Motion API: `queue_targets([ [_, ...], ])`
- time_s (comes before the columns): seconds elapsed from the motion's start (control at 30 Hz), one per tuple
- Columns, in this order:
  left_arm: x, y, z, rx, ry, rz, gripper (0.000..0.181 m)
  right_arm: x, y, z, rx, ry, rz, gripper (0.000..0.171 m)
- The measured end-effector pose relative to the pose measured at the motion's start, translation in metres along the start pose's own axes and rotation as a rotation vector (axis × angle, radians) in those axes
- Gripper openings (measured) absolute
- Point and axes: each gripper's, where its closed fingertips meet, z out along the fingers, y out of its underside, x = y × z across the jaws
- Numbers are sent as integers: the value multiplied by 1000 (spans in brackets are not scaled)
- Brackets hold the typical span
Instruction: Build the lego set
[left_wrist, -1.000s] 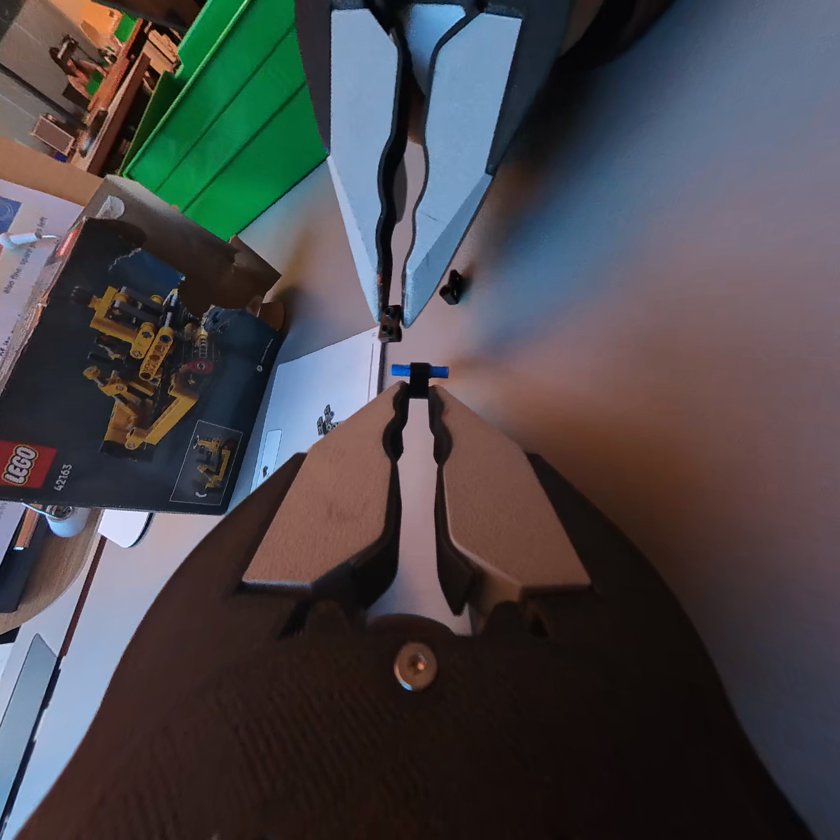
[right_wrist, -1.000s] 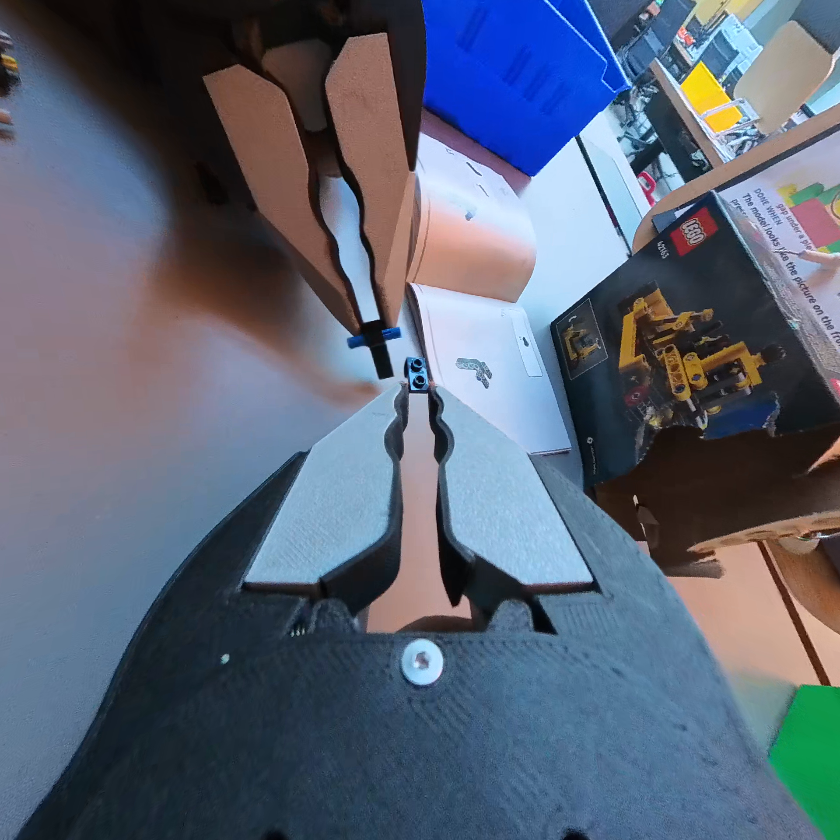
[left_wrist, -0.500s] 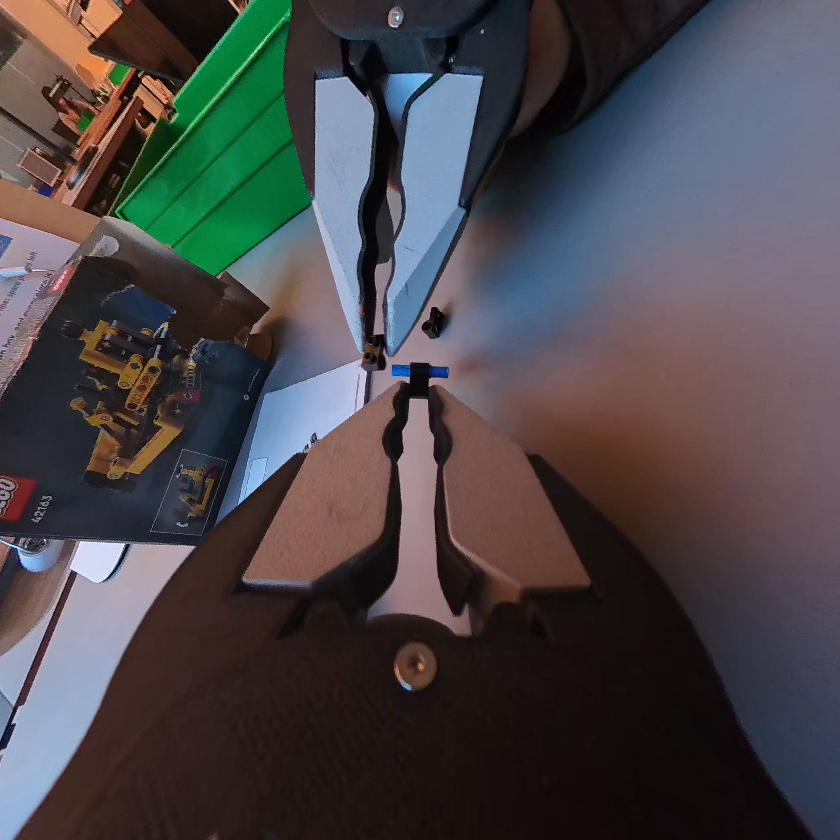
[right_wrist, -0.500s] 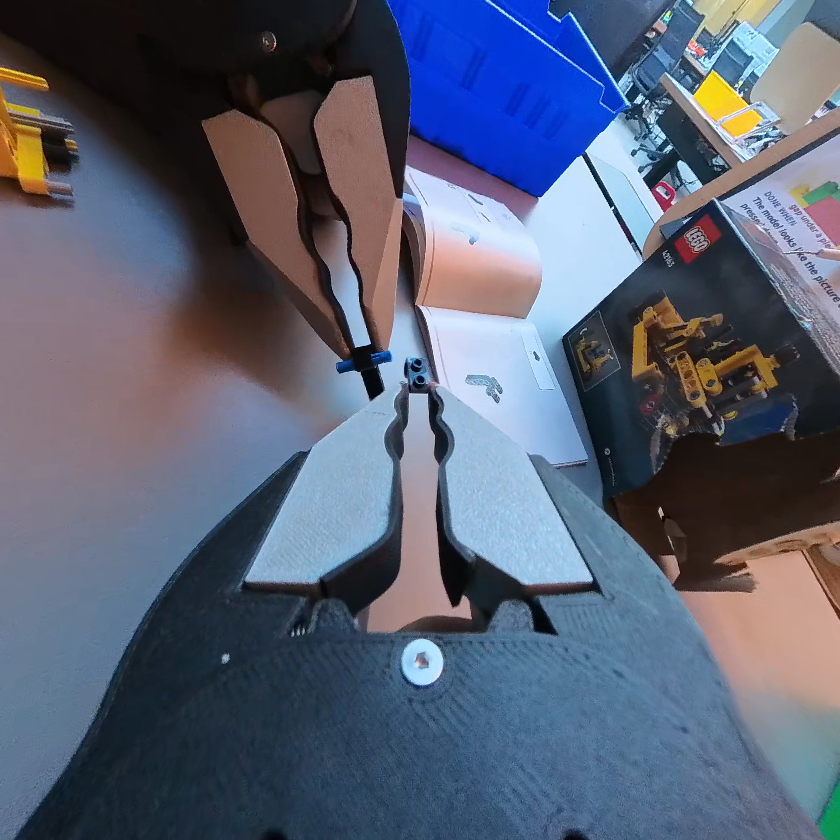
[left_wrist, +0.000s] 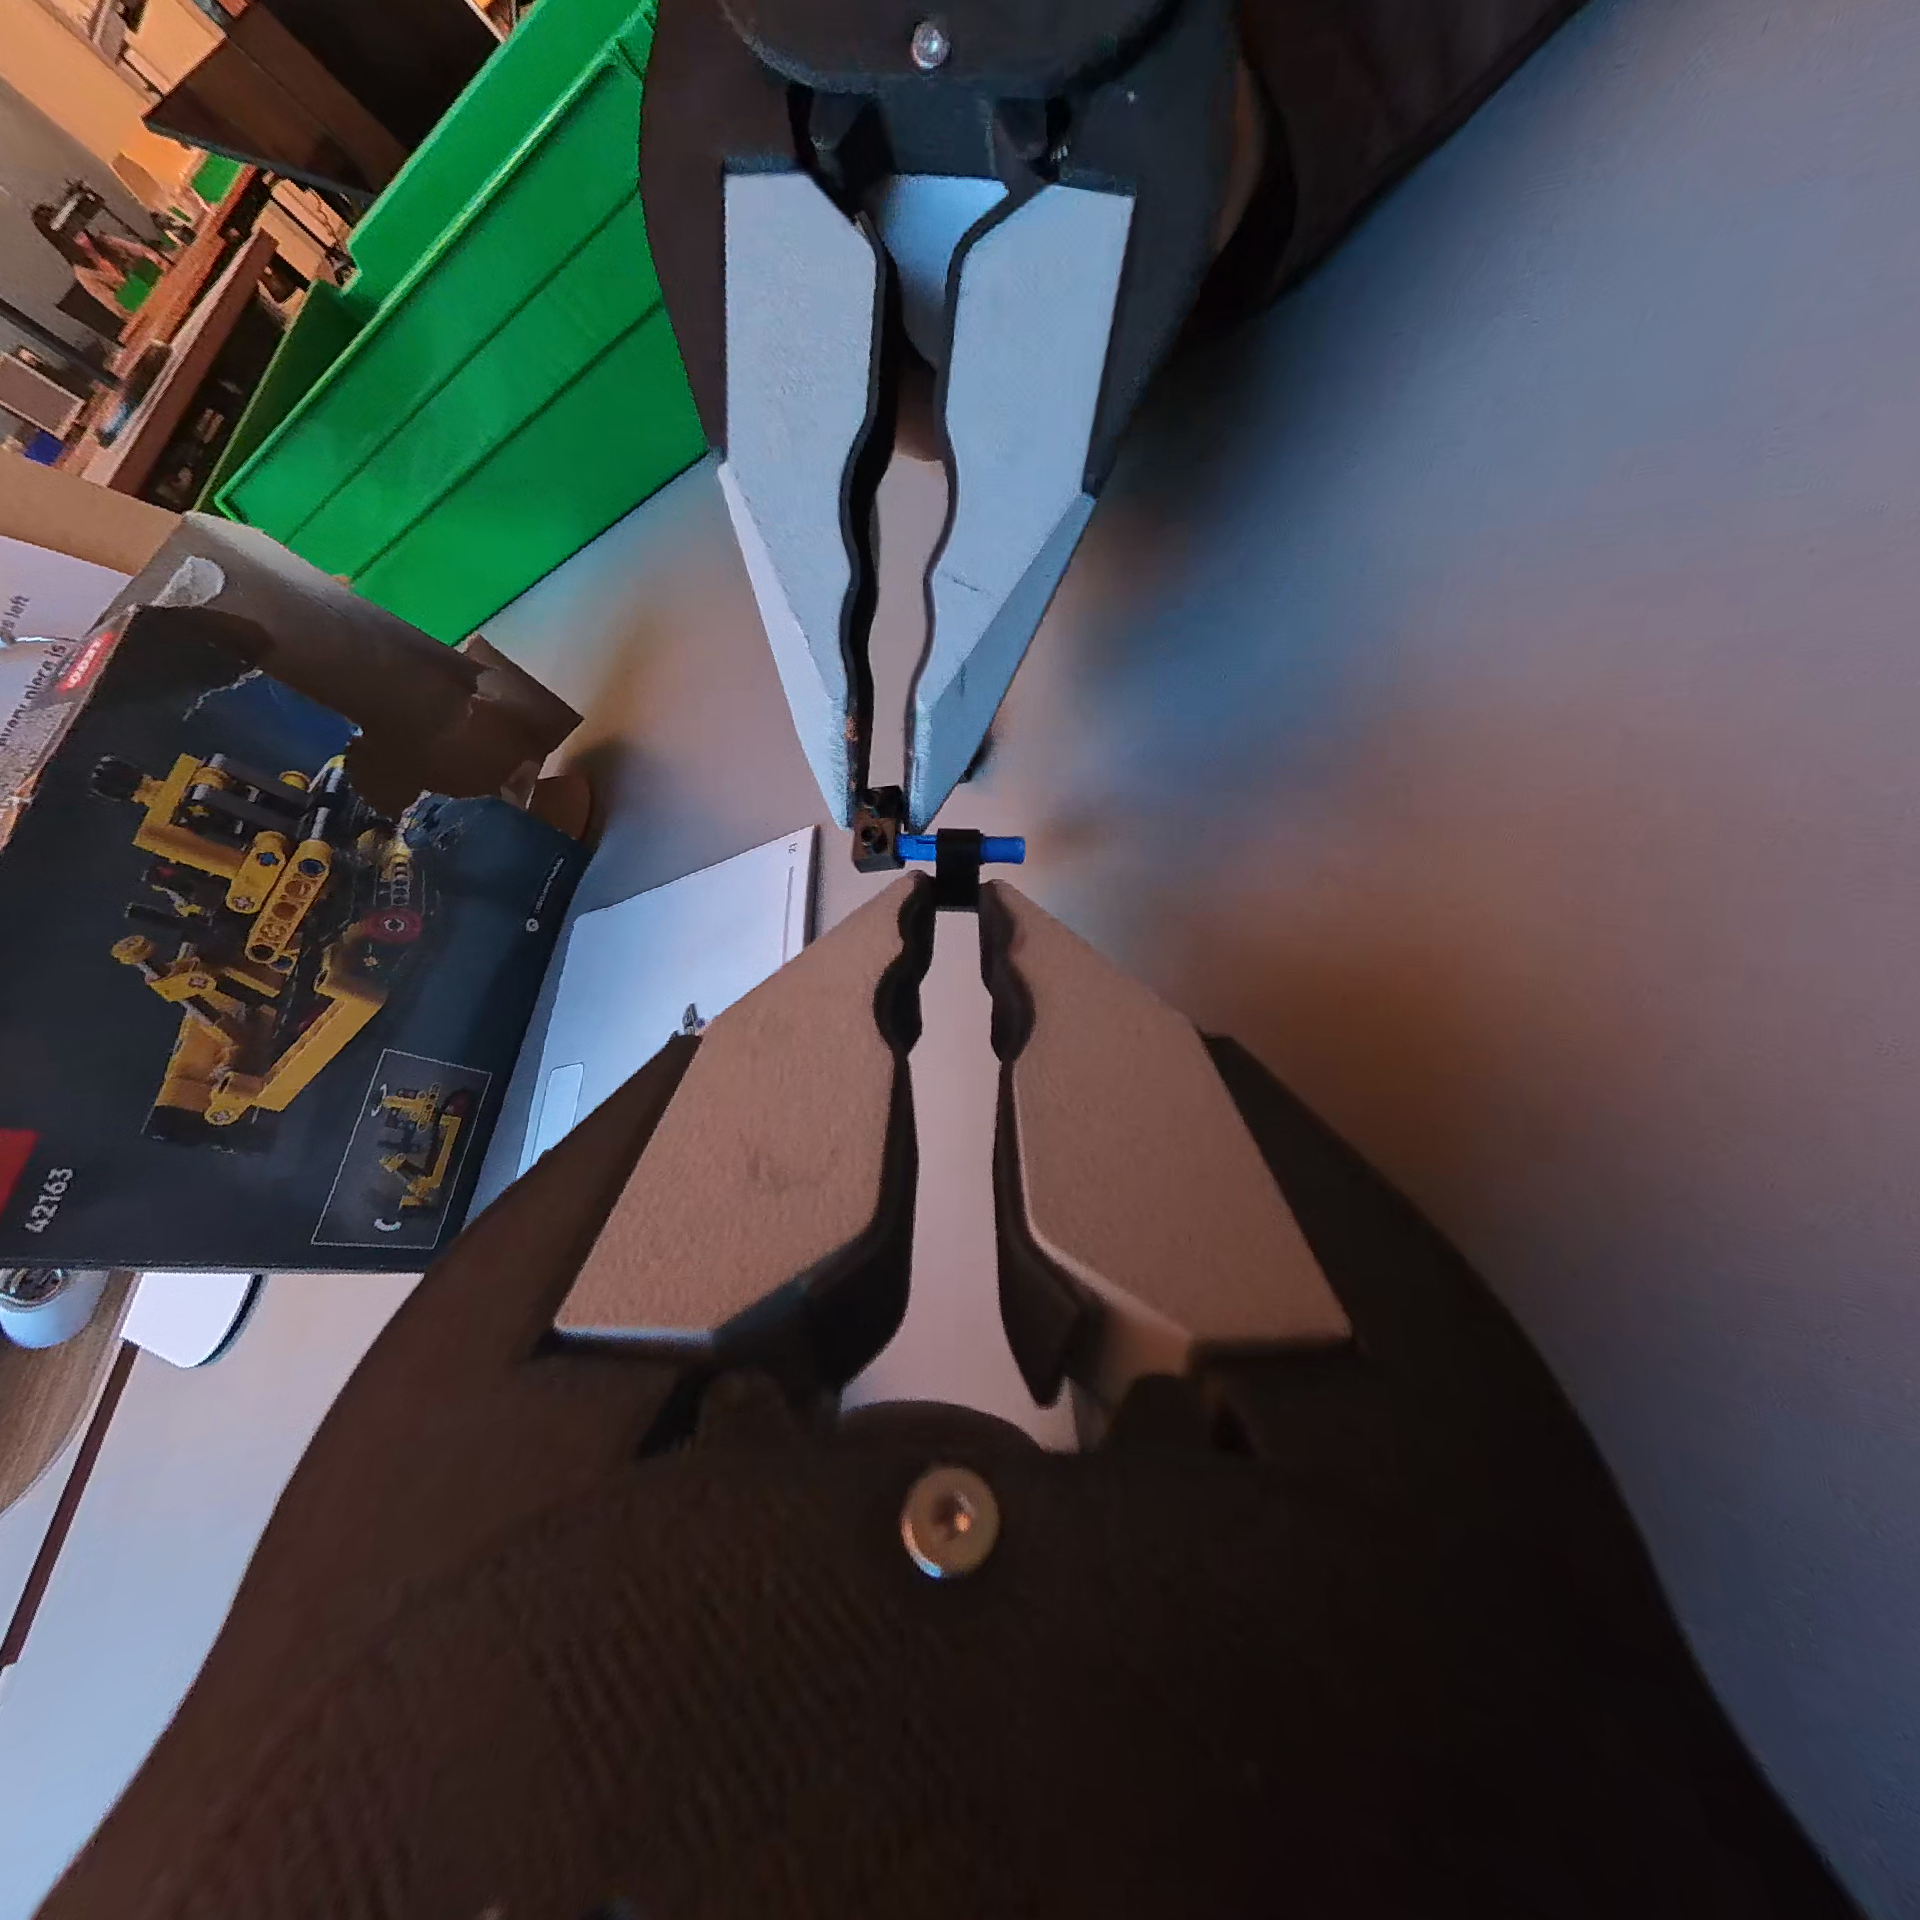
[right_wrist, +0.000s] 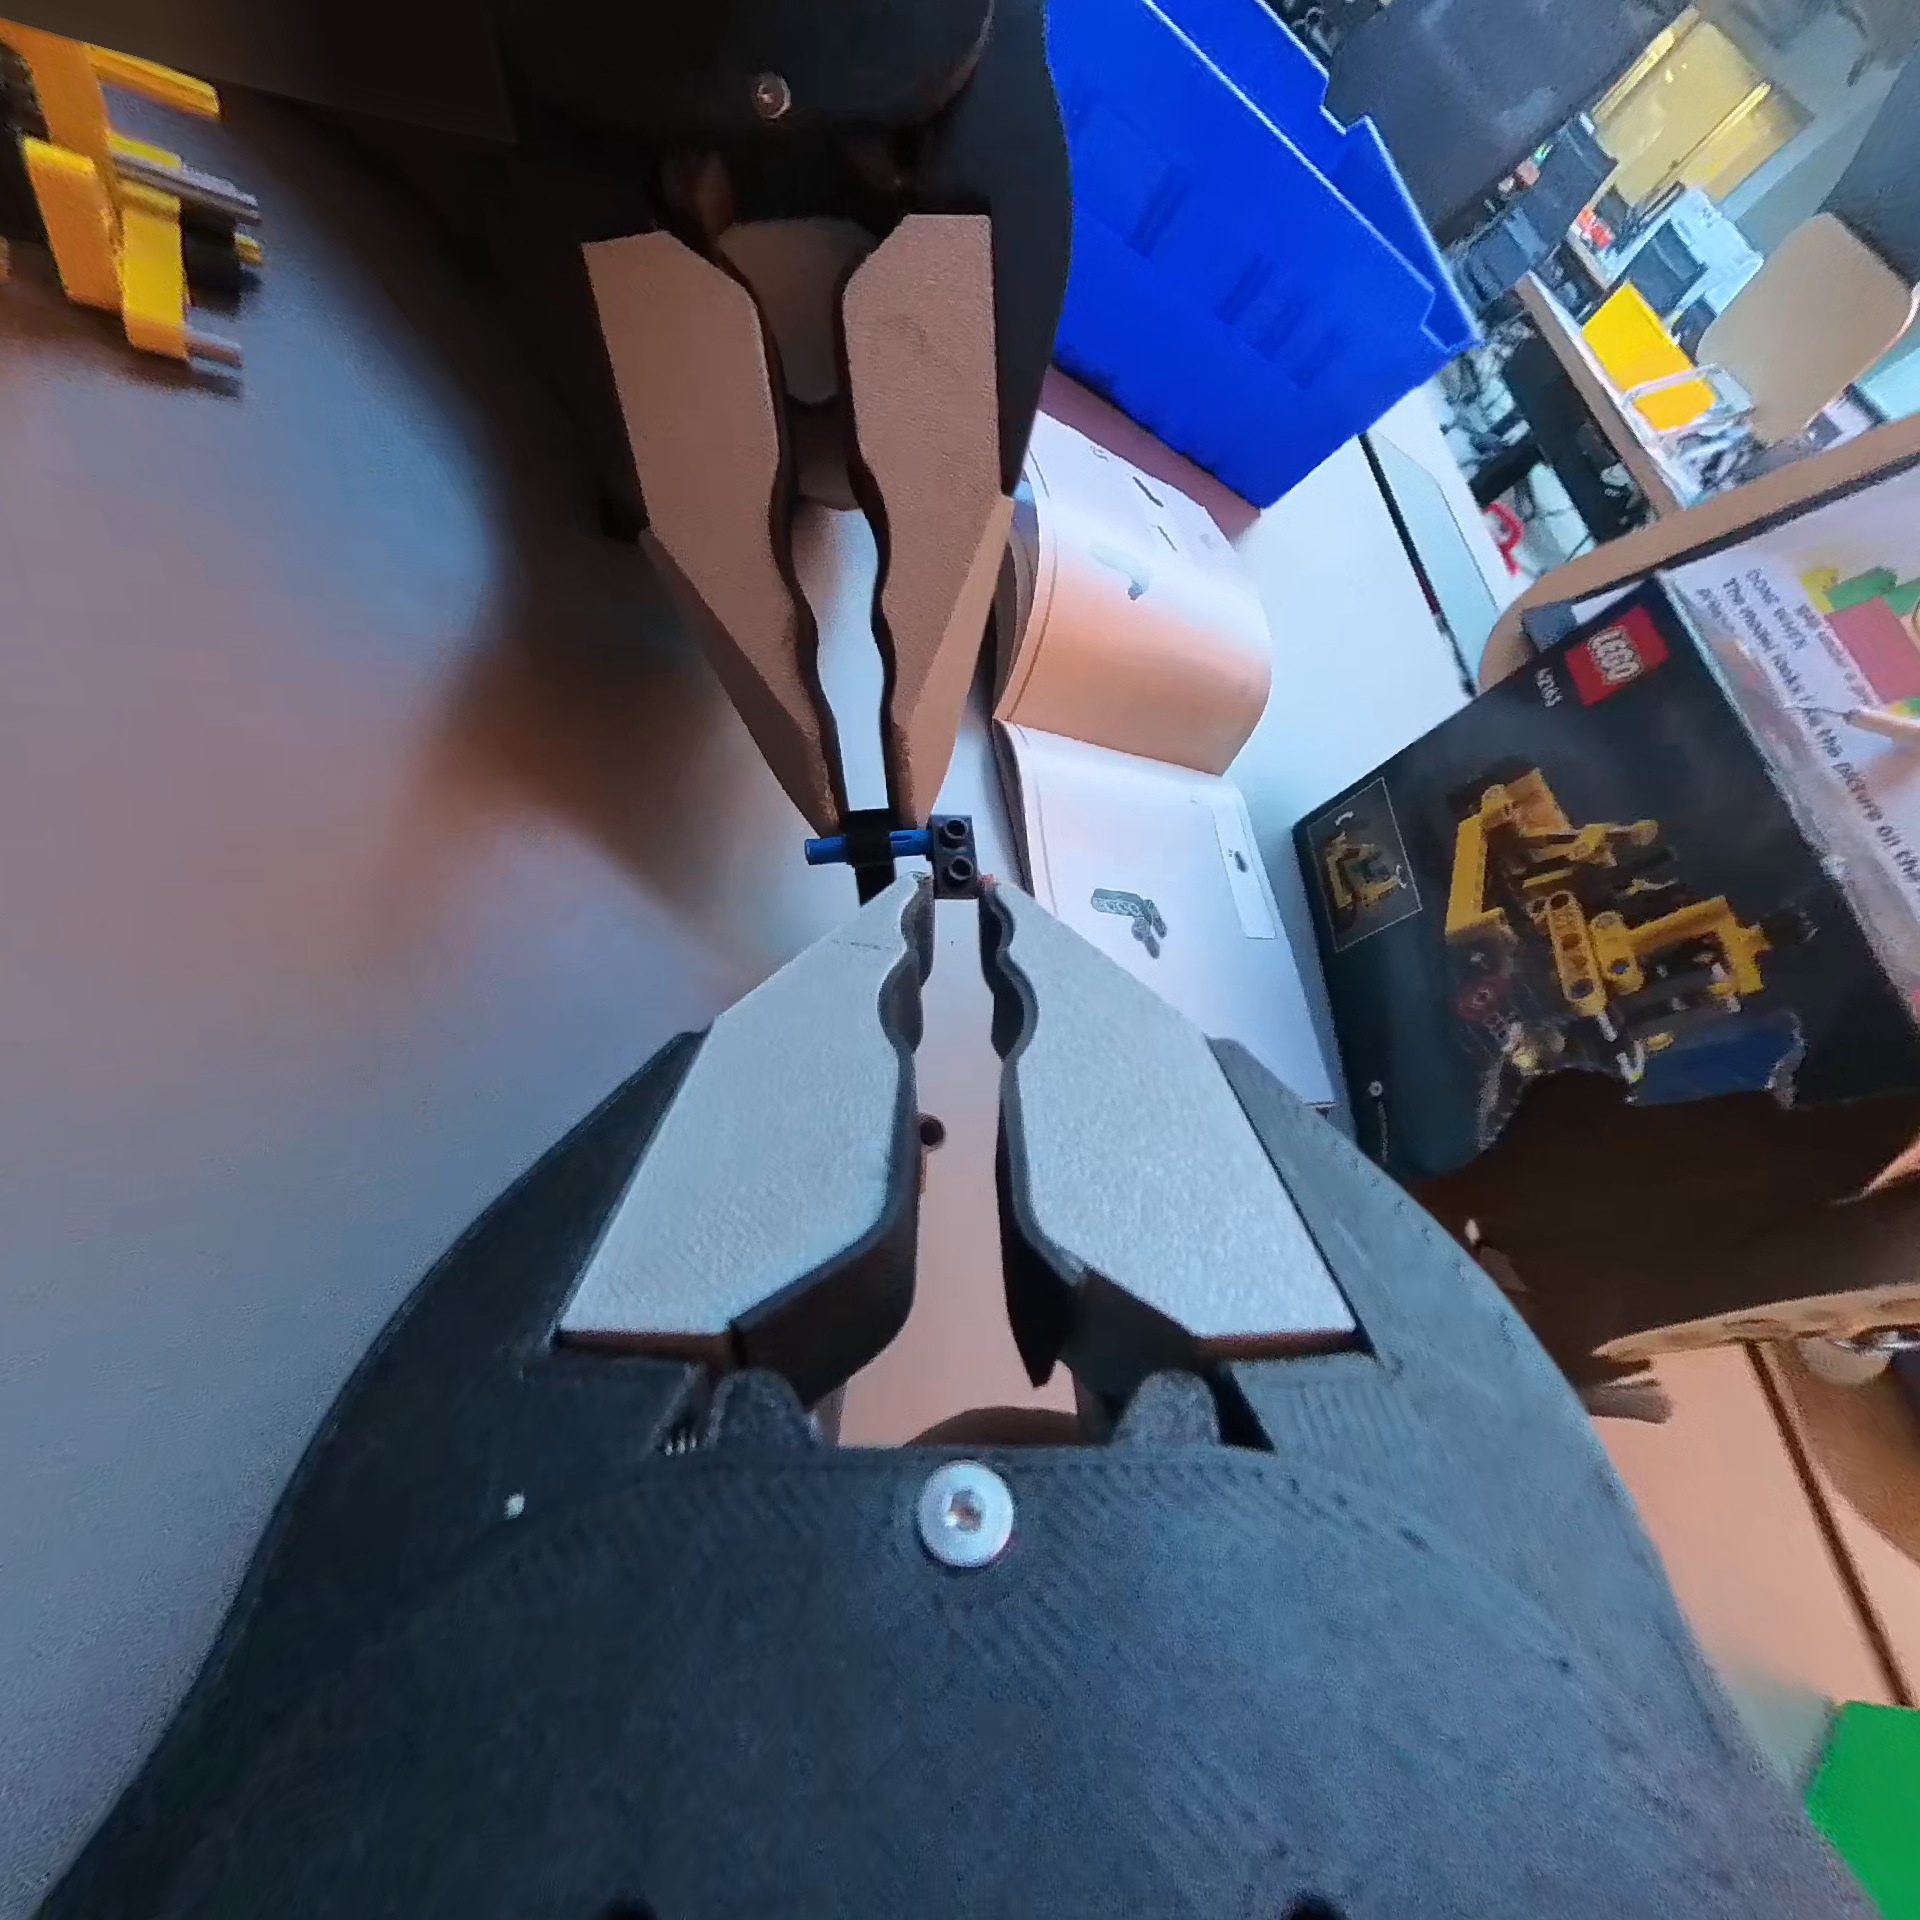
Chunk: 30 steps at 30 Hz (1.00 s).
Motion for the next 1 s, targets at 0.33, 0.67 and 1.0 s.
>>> queue_targets([
  [0.33,3,8,4,-65,3,3,5,-4,3,0,-83,89,-287,5],
  [0.67,6,7,5,-67,-46,157,6,-9,2,-3,-97,111,-424,5],
  [1.0,0,10,6,-99,-130,311,6,-19,6,-3,-101,49,-426,0],
])
